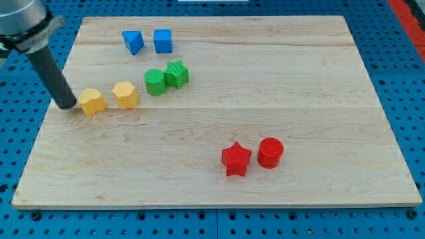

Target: Move blue blocks near to the red blocks

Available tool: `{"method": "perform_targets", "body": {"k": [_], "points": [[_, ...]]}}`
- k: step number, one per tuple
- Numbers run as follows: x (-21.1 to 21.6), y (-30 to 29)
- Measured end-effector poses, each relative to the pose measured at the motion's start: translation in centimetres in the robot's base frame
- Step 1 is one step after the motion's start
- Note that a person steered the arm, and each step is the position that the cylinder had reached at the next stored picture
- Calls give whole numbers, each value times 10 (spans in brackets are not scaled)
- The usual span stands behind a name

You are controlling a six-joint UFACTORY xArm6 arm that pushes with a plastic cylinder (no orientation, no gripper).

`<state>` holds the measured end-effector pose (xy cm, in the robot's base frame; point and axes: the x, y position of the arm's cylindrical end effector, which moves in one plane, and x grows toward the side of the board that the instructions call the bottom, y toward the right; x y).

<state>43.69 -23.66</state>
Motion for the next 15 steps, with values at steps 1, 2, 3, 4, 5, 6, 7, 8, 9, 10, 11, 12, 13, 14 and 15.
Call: {"method": "perform_targets", "body": {"k": [1,2,3,4,5,6,7,8,9,10,11,12,13,14,15], "points": [[-4,29],[-10,20],[-65,-2],[-106,9],[-138,34],[-158,51],[-169,72],[-173,109],[-173,145],[-173,113],[-188,84],[-228,104],[-208,120],[-181,128],[-178,160]]}}
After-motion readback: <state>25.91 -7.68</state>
